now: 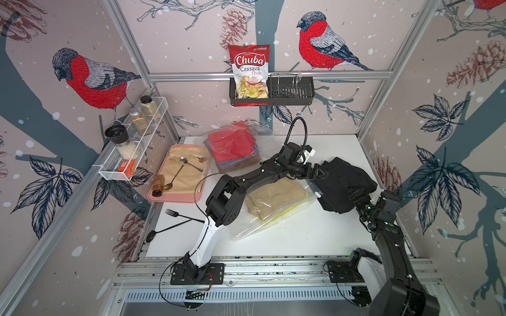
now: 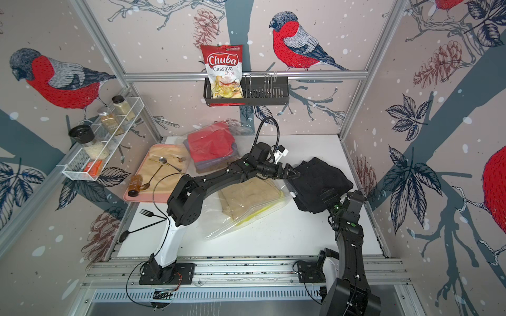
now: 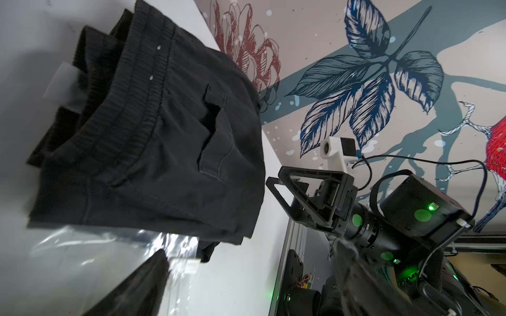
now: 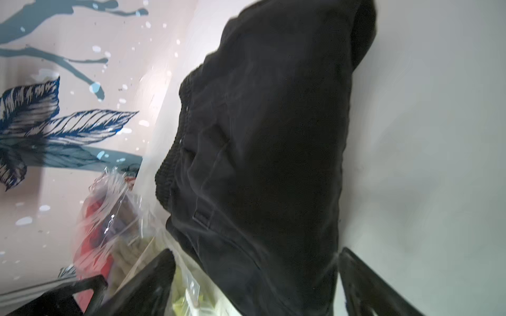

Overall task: Take the trousers out of the vacuum bag
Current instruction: Place the trousers at the center of the board.

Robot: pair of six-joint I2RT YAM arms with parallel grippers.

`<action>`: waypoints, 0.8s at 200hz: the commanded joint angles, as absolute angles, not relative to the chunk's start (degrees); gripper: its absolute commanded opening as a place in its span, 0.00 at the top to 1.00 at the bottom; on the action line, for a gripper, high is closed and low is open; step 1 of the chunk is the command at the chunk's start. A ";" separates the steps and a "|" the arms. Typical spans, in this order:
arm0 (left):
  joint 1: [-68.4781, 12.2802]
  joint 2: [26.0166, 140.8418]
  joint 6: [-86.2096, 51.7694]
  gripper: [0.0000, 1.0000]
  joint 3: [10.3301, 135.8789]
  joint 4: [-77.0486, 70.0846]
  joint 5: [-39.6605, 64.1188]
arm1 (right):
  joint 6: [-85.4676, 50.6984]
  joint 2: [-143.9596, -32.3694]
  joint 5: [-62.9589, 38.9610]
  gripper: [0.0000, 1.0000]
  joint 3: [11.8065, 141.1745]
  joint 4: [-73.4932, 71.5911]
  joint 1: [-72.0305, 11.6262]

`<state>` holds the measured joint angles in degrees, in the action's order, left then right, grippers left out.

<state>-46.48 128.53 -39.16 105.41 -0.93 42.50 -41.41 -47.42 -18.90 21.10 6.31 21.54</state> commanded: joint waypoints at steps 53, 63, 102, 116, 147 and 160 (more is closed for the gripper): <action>-48.93 140.24 -51.98 0.06 112.93 -19.76 44.65 | -38.24 -58.20 -20.56 0.04 27.07 -2.37 25.26; -49.15 141.81 -52.41 0.06 114.24 -19.73 44.64 | -37.36 -60.41 -21.65 0.04 27.57 -4.16 25.31; -49.22 145.57 -51.53 0.06 117.38 -15.50 42.81 | -34.61 -70.26 -24.26 0.05 30.76 -4.78 24.96; -49.22 147.04 -49.73 0.06 119.46 -12.07 41.49 | -34.53 -71.54 -24.43 0.04 30.21 -5.31 24.89; -48.74 151.18 -47.64 0.06 124.77 -6.39 40.12 | -35.20 -74.58 -22.49 0.04 28.63 -5.95 22.31; -48.40 151.76 -47.64 0.07 125.40 -6.08 39.83 | -35.40 -75.73 -21.76 0.04 28.03 -6.26 20.12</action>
